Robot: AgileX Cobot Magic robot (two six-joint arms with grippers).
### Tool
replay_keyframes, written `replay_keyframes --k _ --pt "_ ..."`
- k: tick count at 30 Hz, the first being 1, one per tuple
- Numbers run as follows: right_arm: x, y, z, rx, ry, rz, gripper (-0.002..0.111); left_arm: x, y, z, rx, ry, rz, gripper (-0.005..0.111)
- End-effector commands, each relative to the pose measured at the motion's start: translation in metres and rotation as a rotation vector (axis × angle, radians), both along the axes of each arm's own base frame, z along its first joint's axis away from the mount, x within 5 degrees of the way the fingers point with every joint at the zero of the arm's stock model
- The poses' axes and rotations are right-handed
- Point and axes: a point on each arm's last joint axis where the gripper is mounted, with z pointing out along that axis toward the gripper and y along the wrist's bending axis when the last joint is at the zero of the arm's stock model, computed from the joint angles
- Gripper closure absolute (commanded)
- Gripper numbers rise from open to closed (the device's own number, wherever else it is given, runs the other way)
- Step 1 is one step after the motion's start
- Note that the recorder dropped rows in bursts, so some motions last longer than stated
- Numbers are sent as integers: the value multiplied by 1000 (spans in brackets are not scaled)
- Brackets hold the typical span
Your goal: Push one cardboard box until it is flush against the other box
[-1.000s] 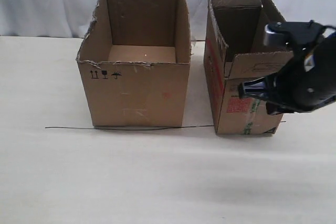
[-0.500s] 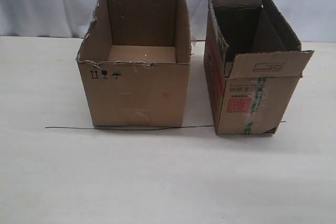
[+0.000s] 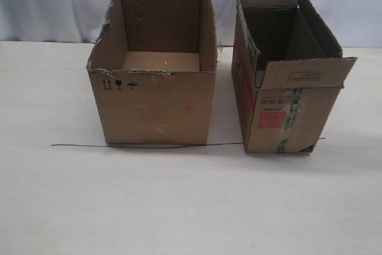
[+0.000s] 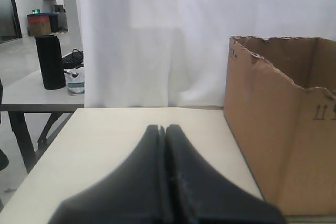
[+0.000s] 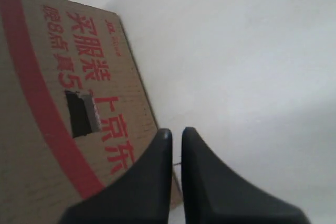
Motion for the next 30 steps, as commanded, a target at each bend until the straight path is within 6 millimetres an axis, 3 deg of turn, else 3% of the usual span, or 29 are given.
replay_keyframes --k 1,4,8,15,21,30 --pt "28 26 -45 70 -20 90 103 0 0 0 -2 -13 5 107" --pt "40 45 -65 43 -19 111 103 0 0 0 -2 -13 5 107" --pt "56 65 -76 23 -24 141 103 0 0 0 -4 -12 5 107" --pt "86 100 -77 29 -56 194 103 0 0 0 -4 -12 5 107" --pt "92 130 -80 18 -63 253 103 0 0 0 -4 -12 5 107" --pt "95 134 -82 4 -45 194 103 0 0 0 -4 -12 5 107"
